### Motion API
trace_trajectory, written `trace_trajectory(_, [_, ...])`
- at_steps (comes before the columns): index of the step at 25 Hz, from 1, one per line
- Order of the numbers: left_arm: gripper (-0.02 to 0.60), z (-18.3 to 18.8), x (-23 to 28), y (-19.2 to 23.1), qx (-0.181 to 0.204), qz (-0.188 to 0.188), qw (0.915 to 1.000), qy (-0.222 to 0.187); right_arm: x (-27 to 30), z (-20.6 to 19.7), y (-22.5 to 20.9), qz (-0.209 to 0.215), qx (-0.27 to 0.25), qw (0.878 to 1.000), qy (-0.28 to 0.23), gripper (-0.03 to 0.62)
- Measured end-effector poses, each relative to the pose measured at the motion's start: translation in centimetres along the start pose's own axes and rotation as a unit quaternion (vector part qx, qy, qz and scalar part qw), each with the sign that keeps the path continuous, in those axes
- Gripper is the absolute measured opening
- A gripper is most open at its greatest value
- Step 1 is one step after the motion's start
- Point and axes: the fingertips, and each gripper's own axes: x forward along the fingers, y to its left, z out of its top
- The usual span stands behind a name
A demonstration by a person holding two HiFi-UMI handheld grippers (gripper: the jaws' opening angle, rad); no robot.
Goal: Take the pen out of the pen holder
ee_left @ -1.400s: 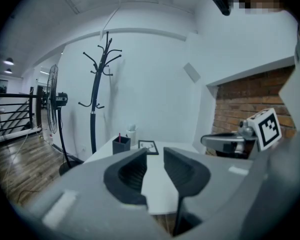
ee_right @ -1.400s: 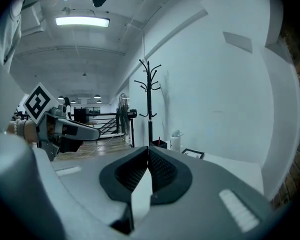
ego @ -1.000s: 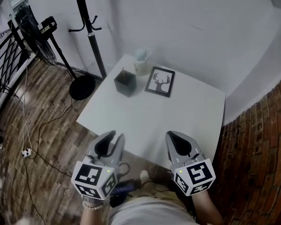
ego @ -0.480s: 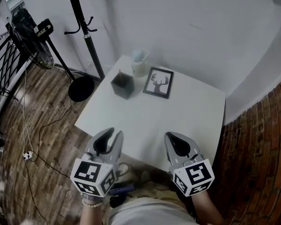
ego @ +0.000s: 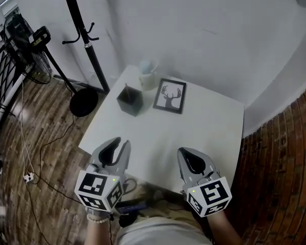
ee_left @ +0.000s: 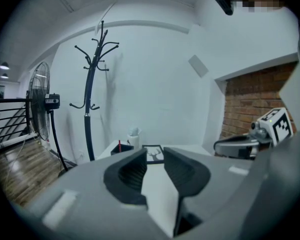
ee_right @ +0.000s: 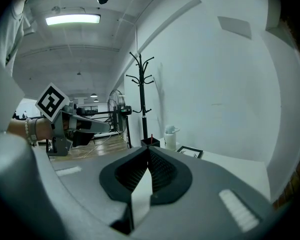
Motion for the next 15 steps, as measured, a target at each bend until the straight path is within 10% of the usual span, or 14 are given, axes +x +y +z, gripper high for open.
trace_trajectory(15, [0.097, 1.8, 6.1, 6.1, 0.011, 0.004, 0.9999, 0.0, 5.1, 1.3, -1.3, -0.012, 0.002, 1.0, 0.006, 0.005])
